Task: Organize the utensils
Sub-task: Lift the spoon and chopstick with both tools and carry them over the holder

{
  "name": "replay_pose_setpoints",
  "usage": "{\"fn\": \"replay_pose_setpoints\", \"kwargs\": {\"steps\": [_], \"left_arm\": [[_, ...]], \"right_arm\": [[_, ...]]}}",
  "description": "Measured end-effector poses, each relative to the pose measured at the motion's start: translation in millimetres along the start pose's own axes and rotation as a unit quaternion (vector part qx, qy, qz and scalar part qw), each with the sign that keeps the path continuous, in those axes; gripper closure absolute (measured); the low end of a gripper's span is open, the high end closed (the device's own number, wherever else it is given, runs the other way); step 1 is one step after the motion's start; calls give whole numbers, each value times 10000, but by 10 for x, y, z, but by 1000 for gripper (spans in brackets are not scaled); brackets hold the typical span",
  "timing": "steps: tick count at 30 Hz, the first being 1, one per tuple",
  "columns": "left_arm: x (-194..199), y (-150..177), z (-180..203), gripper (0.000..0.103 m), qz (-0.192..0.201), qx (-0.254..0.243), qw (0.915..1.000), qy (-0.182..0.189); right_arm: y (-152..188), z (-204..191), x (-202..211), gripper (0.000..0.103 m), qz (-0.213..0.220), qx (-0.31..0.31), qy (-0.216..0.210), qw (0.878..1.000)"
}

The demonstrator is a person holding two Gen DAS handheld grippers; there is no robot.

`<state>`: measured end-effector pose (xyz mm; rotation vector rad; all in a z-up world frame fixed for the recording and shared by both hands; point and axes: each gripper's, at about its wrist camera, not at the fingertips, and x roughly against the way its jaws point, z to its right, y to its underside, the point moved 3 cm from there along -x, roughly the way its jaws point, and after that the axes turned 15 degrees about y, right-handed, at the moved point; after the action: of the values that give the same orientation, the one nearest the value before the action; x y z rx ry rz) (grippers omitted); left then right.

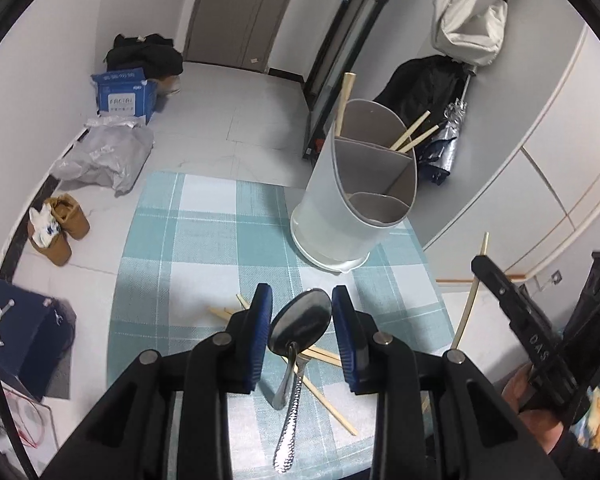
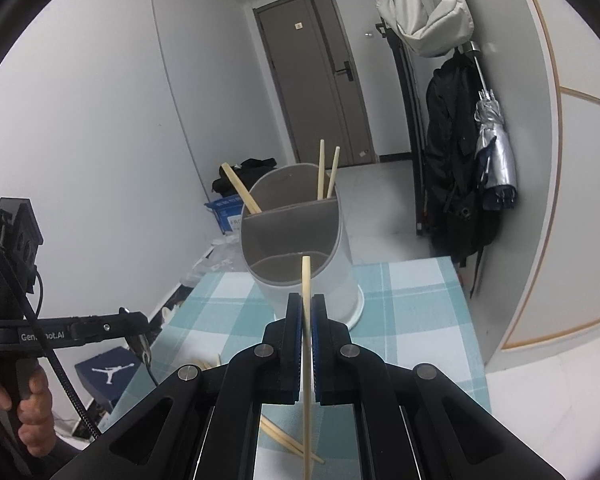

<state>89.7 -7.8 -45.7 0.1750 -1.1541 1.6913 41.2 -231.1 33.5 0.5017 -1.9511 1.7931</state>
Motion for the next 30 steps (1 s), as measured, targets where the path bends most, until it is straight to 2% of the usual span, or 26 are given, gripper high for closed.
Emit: {"fn": "replay_pose_setpoints", "kwargs": {"steps": [9, 17, 22, 24, 26, 30], "left_arm": [[-39, -12, 94, 78, -122, -226, 9996, 89], [-82, -40, 135, 80, -255, -231, 9994, 81], [-25, -86, 161, 88, -225, -194, 9995, 93], [10, -114, 186, 103, -192, -243, 9995, 76], [-10, -118, 178, 103, -271, -227, 9994, 30], [-23, -97, 154, 103, -176, -233, 9996, 33]], "right_arm": [[-71, 36, 18, 100, 44, -87, -9, 10000], [-88, 35, 10, 100, 23, -101, -57, 9999], [-137, 45, 24, 100, 38, -128, -119, 9998], [-169, 42, 29, 100, 81, -99, -143, 9998], [-189, 39, 21, 100, 99, -71, -166, 9998], [-189, 63, -10, 100, 82, -96, -178, 9998]]}}
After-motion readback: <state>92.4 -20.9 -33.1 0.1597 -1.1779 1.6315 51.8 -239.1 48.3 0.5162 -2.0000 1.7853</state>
